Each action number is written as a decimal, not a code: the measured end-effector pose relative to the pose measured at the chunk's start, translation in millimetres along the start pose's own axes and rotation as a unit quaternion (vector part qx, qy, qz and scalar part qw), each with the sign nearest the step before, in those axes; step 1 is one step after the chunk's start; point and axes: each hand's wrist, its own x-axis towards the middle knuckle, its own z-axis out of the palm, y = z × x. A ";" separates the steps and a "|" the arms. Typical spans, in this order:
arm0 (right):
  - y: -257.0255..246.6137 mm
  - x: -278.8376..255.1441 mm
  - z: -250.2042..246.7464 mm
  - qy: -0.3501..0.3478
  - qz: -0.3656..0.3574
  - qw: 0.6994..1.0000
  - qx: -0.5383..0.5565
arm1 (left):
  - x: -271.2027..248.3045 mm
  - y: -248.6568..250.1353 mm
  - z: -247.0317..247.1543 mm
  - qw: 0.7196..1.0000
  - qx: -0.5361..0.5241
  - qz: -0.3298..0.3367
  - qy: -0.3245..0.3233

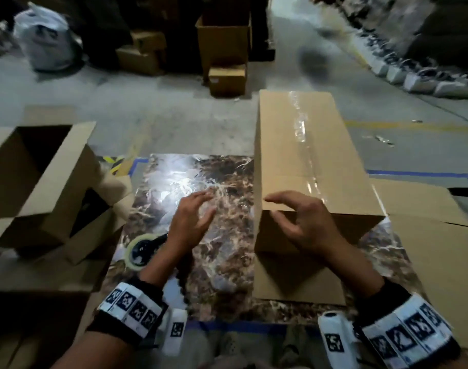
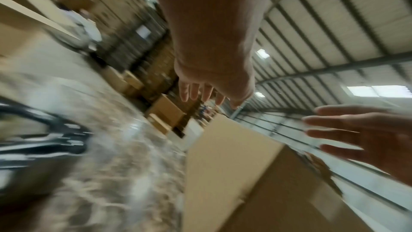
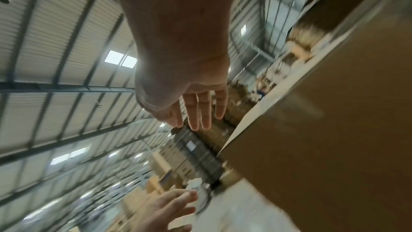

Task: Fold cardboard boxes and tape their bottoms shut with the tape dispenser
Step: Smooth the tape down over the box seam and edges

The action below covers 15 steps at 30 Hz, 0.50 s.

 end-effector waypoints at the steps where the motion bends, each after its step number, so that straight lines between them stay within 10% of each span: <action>1: -10.2 3.9 17.9 -0.036 -0.001 0.999 0.032 | -8.8 -22.3 -9.7 0.998 -0.006 -0.040 0.039; 11: -6.8 13.6 248.9 -0.362 0.171 0.914 0.060 | -129.1 -154.6 -45.4 0.863 -0.106 -0.464 0.172; 15: -4.0 -5.6 303.3 -0.362 0.314 0.854 0.202 | -139.9 -159.5 -27.2 0.729 -0.378 -0.535 0.199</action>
